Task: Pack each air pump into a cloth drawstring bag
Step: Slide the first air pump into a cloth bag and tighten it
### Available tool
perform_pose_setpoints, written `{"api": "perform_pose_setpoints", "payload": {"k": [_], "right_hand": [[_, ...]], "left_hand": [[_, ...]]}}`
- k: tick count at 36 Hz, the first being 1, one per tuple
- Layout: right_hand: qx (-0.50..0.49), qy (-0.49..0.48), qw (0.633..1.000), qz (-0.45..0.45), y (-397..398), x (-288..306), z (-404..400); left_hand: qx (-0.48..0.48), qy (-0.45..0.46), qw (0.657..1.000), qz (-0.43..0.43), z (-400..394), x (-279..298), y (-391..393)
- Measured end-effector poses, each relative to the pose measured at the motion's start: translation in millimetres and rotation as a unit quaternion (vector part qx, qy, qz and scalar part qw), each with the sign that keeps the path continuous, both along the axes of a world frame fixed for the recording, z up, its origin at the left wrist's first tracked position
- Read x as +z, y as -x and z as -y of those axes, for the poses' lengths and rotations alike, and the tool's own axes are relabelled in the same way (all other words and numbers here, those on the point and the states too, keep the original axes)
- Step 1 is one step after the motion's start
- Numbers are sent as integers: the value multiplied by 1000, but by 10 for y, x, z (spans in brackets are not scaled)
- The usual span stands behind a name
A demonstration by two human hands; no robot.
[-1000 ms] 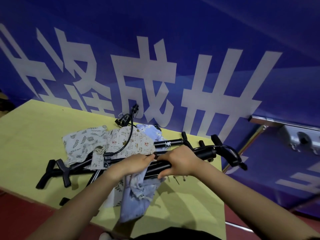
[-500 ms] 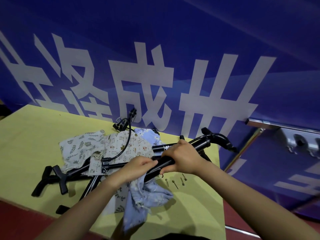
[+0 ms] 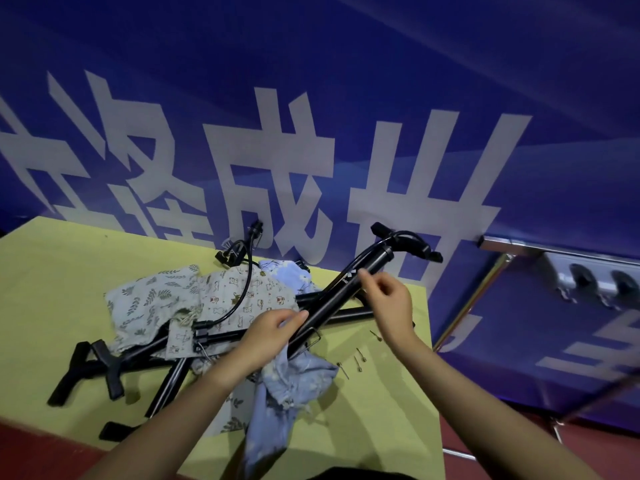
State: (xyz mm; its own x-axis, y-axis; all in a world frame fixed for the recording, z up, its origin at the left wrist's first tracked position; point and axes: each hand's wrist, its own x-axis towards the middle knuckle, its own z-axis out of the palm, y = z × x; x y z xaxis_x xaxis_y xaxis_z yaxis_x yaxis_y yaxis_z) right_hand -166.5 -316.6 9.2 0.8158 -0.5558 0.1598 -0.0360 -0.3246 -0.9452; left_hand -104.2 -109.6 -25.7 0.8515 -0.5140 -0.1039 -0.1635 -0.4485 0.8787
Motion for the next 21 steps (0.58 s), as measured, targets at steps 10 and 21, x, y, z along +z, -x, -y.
{"api": "perform_pose_setpoints", "payload": {"k": [10,21], "right_hand": [[45,-228,973,-10,-215,392,401],[114,-80,990,16,-28,521,-108]], "left_hand": [[-7,-11,1000,-1,-14,24,55],[67,140,988,-6,291,698,33]]}}
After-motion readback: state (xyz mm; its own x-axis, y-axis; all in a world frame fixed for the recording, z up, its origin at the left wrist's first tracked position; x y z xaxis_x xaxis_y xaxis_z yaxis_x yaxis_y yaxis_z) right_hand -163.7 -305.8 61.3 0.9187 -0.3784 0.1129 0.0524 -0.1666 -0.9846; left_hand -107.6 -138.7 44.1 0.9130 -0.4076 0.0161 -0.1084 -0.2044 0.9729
